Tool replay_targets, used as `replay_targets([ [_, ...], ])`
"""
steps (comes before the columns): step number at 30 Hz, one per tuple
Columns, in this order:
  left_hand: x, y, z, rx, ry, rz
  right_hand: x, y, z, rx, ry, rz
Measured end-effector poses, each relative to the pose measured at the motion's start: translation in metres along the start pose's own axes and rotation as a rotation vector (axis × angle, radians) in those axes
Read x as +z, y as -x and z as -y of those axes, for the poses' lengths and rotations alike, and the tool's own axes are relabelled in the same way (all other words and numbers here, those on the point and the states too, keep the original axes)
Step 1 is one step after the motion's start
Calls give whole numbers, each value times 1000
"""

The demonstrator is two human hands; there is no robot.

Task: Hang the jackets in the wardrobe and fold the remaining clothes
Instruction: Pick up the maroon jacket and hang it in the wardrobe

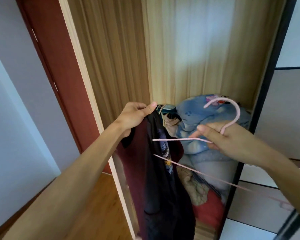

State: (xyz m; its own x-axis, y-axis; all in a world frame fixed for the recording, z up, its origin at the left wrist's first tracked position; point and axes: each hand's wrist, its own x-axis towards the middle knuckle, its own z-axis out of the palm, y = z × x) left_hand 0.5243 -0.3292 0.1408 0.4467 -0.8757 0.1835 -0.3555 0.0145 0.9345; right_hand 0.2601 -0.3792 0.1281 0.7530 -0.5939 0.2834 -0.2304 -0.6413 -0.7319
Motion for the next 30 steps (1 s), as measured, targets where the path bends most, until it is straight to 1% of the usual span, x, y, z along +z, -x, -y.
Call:
replay_targets([
  [3,31,4,-9,-2,39,18,22,-11,-13,-16,-14,-17],
  [7,50,15,-18,-46,163,49,17,-25,-17,-1,-49,-154],
  [10,64,23,-27,-79,245,71,31,-28,-17,-7,-56,-218],
  [12,77,30,-34,-92,253,86,50,-32,-12,5,-91,-262],
  [14,87,35,-40,-102,242,68,62,-36,-7,62,-184,-299],
  [17,85,39,-41,-81,251,54,60,-40,1,204,-379,-283],
  [19,79,43,-39,-45,250,104,58,-43,4,233,-463,-258],
  [21,78,40,-40,-56,254,173,57,-47,9,236,-552,-250],
  [22,75,39,-41,-77,210,210,56,-49,11,234,-583,-237],
  [23,71,38,-40,-75,97,254,56,-51,12,227,-606,-219],
  [24,66,37,-37,-12,-42,293,55,-54,11,220,-623,-202],
  [27,45,45,-17,378,-238,363,54,-64,7,237,-711,-192],
  [29,28,45,0,617,-507,341,52,-69,8,229,-768,-180],
  [30,23,39,3,702,-638,316,51,-71,9,216,-778,-180],
])
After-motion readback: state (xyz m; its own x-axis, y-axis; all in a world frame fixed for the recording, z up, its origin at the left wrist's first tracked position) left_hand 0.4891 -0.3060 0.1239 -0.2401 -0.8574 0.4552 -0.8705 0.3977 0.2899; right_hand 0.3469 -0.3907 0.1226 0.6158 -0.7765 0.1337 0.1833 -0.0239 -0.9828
